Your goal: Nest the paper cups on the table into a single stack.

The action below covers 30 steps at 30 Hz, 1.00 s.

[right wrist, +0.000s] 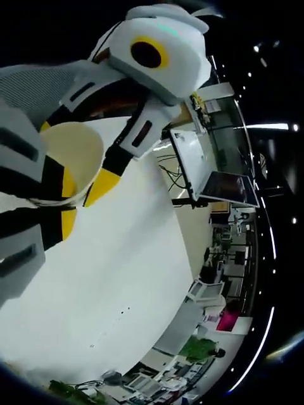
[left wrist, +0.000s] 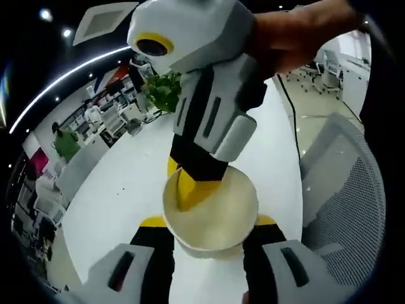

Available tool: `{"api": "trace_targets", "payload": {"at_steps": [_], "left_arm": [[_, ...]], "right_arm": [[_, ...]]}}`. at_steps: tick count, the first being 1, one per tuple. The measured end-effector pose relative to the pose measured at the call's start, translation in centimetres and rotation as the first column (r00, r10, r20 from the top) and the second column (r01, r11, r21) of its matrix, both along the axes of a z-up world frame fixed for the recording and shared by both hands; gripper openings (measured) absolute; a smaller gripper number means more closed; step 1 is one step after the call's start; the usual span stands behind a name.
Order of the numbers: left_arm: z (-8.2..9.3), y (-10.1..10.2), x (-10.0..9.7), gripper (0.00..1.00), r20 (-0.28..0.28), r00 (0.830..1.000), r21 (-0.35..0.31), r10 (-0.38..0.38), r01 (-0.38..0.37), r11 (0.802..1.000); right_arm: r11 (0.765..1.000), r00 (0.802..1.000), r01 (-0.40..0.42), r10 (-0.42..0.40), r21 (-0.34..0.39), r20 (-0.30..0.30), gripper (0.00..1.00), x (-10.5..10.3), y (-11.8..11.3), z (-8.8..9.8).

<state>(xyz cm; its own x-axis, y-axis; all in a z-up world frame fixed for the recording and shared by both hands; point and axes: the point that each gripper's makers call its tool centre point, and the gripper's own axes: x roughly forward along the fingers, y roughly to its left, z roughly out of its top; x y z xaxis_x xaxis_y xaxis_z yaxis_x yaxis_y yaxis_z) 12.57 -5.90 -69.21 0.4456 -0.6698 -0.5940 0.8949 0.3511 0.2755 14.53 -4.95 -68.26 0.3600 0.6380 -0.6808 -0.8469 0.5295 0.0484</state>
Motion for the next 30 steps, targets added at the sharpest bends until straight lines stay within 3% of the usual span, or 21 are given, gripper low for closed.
{"api": "trace_targets", "payload": {"at_steps": [6,9,13,21,30], "left_arm": [[-0.1,0.2,-0.2,0.38,-0.036,0.999,-0.056,0.038,-0.040,0.998],[-0.2,0.5,-0.1,0.38,-0.080,0.993,-0.120,0.089,-0.098,0.988],[-0.5,0.5,-0.6,0.39,-0.126,0.985,-0.164,0.119,-0.139,0.977],[-0.6,-0.1,-0.5,0.41,-0.199,0.967,-0.239,0.157,-0.203,0.949],[-1.9,-0.1,-0.2,0.43,-0.241,0.956,-0.245,0.169,-0.229,0.942]], "right_arm": [[1.000,1.000,-0.007,0.007,-0.008,0.015,0.18,-0.3,-0.2,0.2],[1.000,0.999,0.021,-0.022,0.006,0.038,0.29,0.3,-0.9,0.7],[0.992,0.995,0.097,-0.099,0.085,0.029,0.31,0.8,-1.8,1.7],[0.981,0.987,0.153,-0.158,0.115,0.031,0.33,0.8,-3.5,2.0],[0.965,0.975,0.218,-0.221,0.144,0.003,0.33,0.8,-5.2,1.5]]}}
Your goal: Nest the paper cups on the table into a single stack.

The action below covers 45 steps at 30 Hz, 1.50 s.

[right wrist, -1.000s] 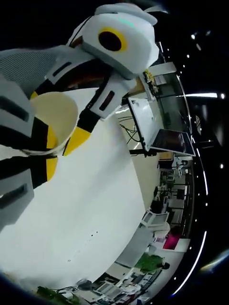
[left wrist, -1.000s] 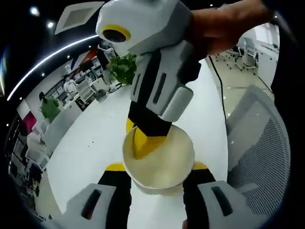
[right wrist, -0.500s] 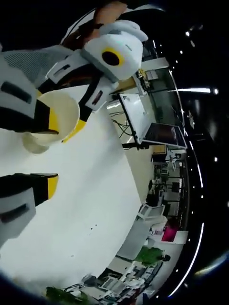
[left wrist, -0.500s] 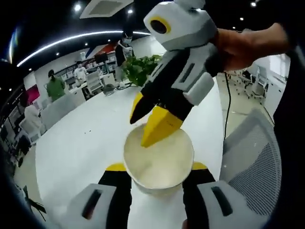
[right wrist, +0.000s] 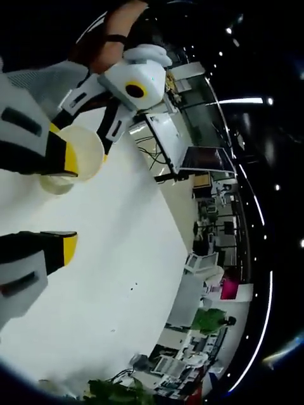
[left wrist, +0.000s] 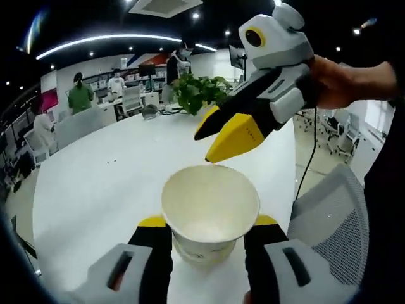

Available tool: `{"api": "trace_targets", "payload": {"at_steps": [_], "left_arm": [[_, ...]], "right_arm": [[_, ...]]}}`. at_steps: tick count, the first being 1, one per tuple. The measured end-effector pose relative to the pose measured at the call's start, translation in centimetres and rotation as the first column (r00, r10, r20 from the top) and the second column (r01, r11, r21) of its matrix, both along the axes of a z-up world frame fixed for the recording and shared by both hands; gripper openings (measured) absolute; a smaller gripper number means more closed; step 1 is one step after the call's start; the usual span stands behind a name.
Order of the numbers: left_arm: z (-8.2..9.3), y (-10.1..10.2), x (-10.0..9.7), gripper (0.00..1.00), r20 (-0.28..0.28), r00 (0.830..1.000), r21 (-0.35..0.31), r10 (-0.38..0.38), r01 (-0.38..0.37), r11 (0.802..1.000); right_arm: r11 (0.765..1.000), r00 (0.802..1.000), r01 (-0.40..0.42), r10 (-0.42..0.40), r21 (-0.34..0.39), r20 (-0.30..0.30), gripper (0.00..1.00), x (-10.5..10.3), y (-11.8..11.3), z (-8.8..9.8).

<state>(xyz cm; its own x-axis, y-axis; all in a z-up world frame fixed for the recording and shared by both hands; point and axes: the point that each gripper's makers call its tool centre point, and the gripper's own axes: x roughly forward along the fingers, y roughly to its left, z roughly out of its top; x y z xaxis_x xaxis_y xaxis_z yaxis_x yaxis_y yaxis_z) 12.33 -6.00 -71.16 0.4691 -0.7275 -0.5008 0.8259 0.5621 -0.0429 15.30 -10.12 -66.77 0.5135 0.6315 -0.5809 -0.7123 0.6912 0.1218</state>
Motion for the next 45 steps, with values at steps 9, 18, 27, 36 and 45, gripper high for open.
{"api": "trace_targets", "payload": {"at_steps": [9,18,27,36,45], "left_arm": [[-1.1,0.2,0.0,0.43,-0.026,0.999,-0.022,0.026,-0.026,0.999],[-1.9,0.2,-0.2,0.43,-0.049,0.998,-0.024,0.029,-0.030,0.999],[-2.2,-0.1,-0.8,0.45,-0.059,0.998,-0.012,0.010,-0.011,1.000],[-2.5,0.2,-1.3,0.49,-0.072,0.997,-0.003,0.011,-0.012,1.000],[-2.3,1.4,-1.9,0.58,-0.056,0.998,0.023,0.009,-0.008,1.000]], "right_arm": [[1.000,1.000,0.010,-0.010,-0.002,-0.010,0.33,-0.4,-0.4,-0.4],[1.000,1.000,0.014,-0.014,0.000,-0.009,0.33,-0.5,-0.4,-0.8],[1.000,0.999,0.022,-0.022,0.009,-0.032,0.33,-1.1,-0.5,-1.7],[1.000,0.998,0.021,-0.021,0.007,-0.052,0.33,-1.6,-0.7,-2.3],[0.982,0.986,-0.166,0.168,-0.094,0.013,0.40,-3.8,-0.3,-3.8]]}}
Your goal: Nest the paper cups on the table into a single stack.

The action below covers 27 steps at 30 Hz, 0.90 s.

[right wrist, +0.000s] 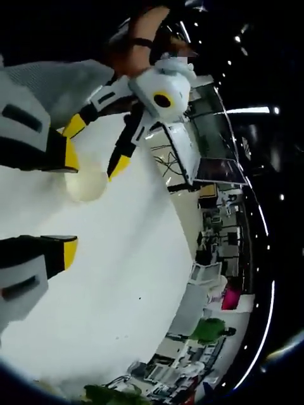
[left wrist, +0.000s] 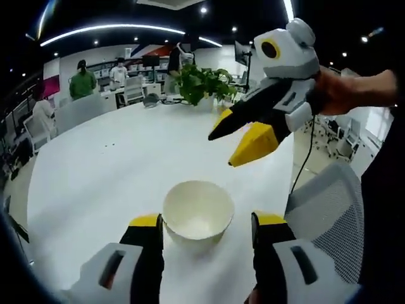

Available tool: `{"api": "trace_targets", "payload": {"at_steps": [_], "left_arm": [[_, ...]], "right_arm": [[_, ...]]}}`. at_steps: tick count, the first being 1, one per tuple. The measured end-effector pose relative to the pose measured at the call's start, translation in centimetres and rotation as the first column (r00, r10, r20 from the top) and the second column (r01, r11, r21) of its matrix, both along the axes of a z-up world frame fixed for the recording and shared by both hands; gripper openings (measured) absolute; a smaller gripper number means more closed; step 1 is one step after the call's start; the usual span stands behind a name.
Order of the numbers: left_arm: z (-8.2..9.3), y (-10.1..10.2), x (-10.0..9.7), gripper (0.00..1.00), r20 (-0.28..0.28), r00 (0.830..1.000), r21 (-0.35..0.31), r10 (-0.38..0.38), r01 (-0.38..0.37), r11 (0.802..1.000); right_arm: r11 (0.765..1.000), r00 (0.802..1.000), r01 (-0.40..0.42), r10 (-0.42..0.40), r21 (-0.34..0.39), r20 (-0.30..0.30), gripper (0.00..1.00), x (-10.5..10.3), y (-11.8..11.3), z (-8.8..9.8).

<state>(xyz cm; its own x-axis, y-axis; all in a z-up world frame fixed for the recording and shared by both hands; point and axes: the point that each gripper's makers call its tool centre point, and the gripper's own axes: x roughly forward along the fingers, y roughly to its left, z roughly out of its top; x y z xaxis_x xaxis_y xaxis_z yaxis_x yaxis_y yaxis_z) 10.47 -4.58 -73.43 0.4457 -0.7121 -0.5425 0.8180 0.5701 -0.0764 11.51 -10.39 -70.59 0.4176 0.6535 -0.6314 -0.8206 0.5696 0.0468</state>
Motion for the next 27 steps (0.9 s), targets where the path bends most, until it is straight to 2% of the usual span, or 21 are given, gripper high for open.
{"api": "trace_targets", "payload": {"at_steps": [3,8,11,13,15,19,22,25,26,27], "left_arm": [[-0.7,0.7,-0.1,0.66,0.003,1.000,0.045,-0.007,0.007,0.999],[-1.2,1.1,0.1,0.66,-0.002,1.000,0.064,-0.029,0.029,0.998],[-1.8,1.0,0.3,0.67,-0.007,0.999,0.090,-0.048,0.049,0.995],[-2.4,0.7,0.2,0.66,-0.004,0.998,0.113,-0.066,0.066,0.991],[-3.3,0.5,0.2,0.65,0.001,0.997,0.143,-0.081,0.080,0.986],[-4.1,-0.1,0.2,0.62,0.000,0.995,0.155,-0.099,0.097,0.983],[-4.6,-0.6,0.4,0.55,-0.001,0.995,0.158,-0.104,0.103,0.982],[-5.4,-0.6,1.0,0.48,-0.008,0.995,0.157,-0.104,0.104,0.982],[-5.5,-0.7,1.1,0.46,-0.009,0.995,0.157,-0.104,0.104,0.982],[-5.6,-0.6,0.9,0.46,-0.013,0.993,0.171,-0.115,0.115,0.978]], "right_arm": [[0.998,0.999,-0.051,0.051,-0.028,0.000,0.45,-0.5,-0.3,-1.9],[0.982,0.990,-0.143,0.141,-0.121,-0.019,0.49,-0.8,0.1,-5.5],[0.969,0.983,-0.183,0.183,-0.163,-0.019,0.52,-1.0,0.6,-6.0],[0.969,0.982,-0.189,0.187,-0.162,-0.028,0.54,-0.3,0.8,-7.4],[0.964,0.979,-0.204,0.202,-0.170,-0.028,0.56,-0.3,1.4,-7.2],[0.961,0.975,-0.221,0.220,-0.166,-0.027,0.55,-0.3,2.3,-7.8],[0.954,0.969,-0.246,0.244,-0.171,-0.035,0.51,-0.3,2.9,-8.1],[0.949,0.964,-0.265,0.263,-0.173,-0.033,0.41,0.0,3.4,-8.3],[0.943,0.958,-0.286,0.281,-0.170,-0.052,0.39,-0.2,3.7,-8.6],[0.939,0.957,-0.288,0.287,-0.189,-0.035,0.40,0.0,3.7,-8.7]]}}
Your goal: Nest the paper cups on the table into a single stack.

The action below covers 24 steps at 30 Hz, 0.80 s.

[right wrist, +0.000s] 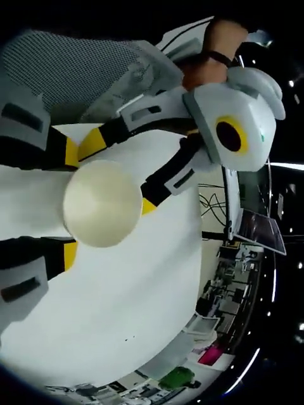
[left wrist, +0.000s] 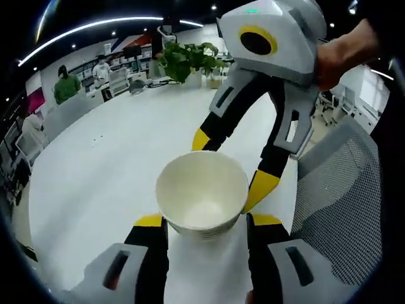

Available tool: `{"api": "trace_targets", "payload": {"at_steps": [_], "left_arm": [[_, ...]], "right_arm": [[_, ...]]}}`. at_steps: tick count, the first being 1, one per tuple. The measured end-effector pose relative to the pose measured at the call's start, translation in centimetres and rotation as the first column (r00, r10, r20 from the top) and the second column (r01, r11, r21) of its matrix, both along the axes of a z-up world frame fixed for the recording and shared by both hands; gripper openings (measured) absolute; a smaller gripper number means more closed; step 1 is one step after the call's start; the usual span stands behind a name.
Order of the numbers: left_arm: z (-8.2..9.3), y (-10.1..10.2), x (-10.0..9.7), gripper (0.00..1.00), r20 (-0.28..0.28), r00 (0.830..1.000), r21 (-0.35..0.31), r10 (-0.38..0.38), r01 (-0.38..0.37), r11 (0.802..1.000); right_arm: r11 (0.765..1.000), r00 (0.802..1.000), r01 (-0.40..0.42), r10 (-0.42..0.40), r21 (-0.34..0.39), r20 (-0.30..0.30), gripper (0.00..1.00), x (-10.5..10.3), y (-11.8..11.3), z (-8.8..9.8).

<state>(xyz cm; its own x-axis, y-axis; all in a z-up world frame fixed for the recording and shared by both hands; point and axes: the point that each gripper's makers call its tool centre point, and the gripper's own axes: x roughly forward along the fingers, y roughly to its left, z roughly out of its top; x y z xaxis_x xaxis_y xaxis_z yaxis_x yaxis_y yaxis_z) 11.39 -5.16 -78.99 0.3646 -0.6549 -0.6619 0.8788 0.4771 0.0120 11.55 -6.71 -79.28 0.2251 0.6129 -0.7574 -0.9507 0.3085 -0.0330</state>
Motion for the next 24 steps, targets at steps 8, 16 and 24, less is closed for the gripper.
{"api": "trace_targets", "payload": {"at_steps": [8,16,24], "left_arm": [[-0.2,0.3,0.7,0.39,-0.007,1.000,0.003,0.001,-0.001,1.000],[0.6,0.1,2.7,0.39,0.003,1.000,-0.001,0.003,-0.003,1.000],[1.4,0.4,6.8,0.39,0.014,1.000,-0.009,0.012,-0.012,1.000]], "right_arm": [[0.999,0.999,-0.039,0.039,-0.016,-0.006,0.39,0.0,0.1,0.6],[0.999,0.999,-0.049,0.049,-0.012,0.002,0.39,1.9,0.1,1.2],[0.998,0.998,-0.058,0.058,-0.013,0.028,0.39,6.1,0.2,2.5]]}}
